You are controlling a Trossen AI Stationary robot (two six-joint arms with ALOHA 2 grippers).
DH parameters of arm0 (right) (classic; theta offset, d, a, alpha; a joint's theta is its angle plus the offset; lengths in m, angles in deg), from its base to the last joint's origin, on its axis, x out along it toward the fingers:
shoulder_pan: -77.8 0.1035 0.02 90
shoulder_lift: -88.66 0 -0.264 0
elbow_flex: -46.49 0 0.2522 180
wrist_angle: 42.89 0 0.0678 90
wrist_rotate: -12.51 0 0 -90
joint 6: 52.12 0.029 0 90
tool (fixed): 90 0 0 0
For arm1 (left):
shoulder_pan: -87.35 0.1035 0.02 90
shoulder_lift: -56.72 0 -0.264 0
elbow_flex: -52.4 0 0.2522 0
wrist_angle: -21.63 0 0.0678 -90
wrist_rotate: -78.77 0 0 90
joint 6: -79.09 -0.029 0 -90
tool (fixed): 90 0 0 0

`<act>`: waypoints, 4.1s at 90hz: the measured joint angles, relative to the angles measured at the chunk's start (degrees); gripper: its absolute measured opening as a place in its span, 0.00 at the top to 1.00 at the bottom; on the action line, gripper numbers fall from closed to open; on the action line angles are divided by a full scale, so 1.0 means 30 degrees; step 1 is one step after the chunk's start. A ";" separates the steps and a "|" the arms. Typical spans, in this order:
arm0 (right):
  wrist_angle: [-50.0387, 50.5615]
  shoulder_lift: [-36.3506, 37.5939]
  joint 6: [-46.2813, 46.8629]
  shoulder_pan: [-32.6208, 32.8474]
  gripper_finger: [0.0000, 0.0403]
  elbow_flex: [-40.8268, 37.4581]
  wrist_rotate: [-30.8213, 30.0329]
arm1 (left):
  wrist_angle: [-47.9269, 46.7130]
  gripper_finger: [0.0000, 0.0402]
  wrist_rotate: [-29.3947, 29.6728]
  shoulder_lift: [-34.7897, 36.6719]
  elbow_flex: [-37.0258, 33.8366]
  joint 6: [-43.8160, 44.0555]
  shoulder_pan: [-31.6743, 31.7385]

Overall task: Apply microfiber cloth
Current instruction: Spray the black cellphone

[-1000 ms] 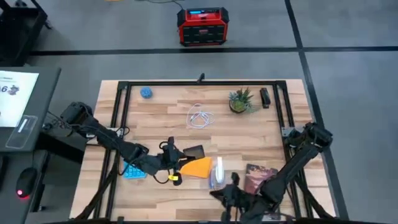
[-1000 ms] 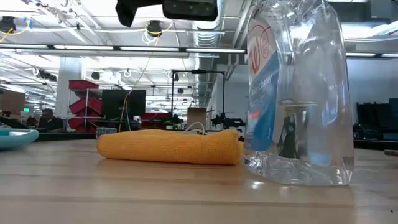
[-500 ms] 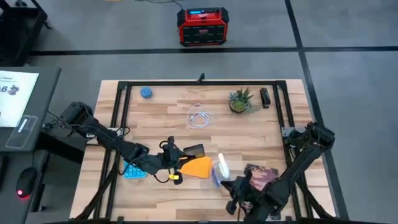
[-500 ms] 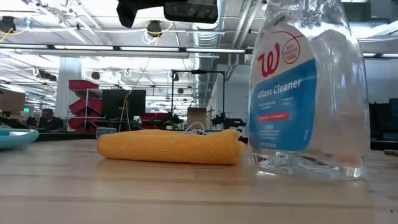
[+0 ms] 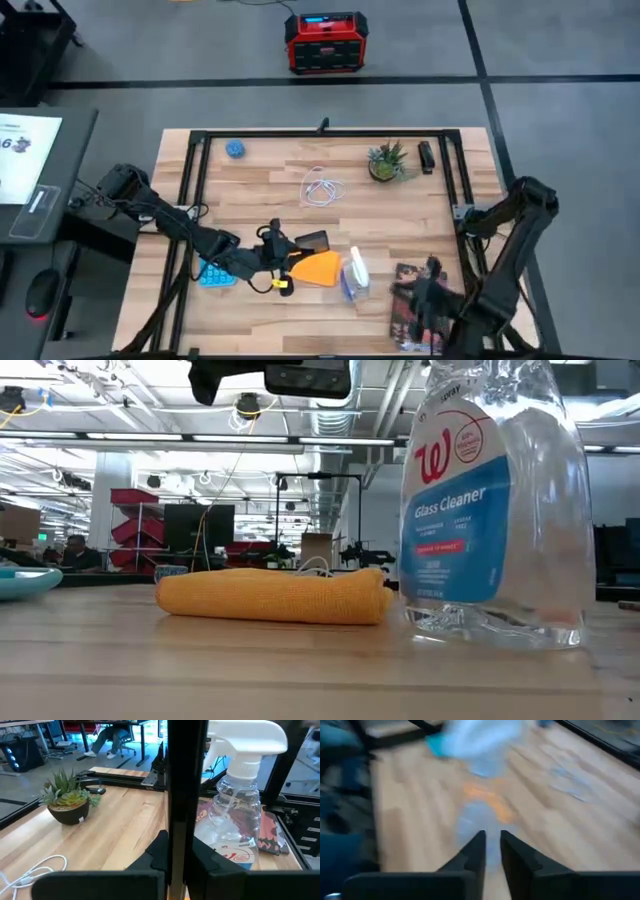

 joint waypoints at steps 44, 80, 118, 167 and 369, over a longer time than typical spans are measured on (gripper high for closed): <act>-0.9321 0.4720 -0.9333 -0.3781 0.28 -0.8520 0.4984 | -0.1009 0.97 0.0000 0.0000 0.0005 0.0902 0.0914; -1.7033 0.9830 -1.7744 -0.5349 0.28 -1.1452 0.7535 | -0.1008 0.97 -0.1159 0.0000 0.0005 0.1824 0.1754; -2.3516 0.5867 -1.7220 -0.2887 0.28 -1.2395 0.7102 | -0.1111 0.97 -0.1064 0.0000 0.0005 0.2251 0.1556; -2.3852 0.6770 -2.0407 -0.5919 0.28 -1.2381 0.7447 | -0.1299 0.97 -0.1087 0.0000 0.0005 0.2419 0.1364; -2.4639 0.7737 -2.2601 -0.6605 0.28 -1.0977 0.6467 | -0.1205 0.96 -0.1064 0.0000 0.0005 0.2167 0.1364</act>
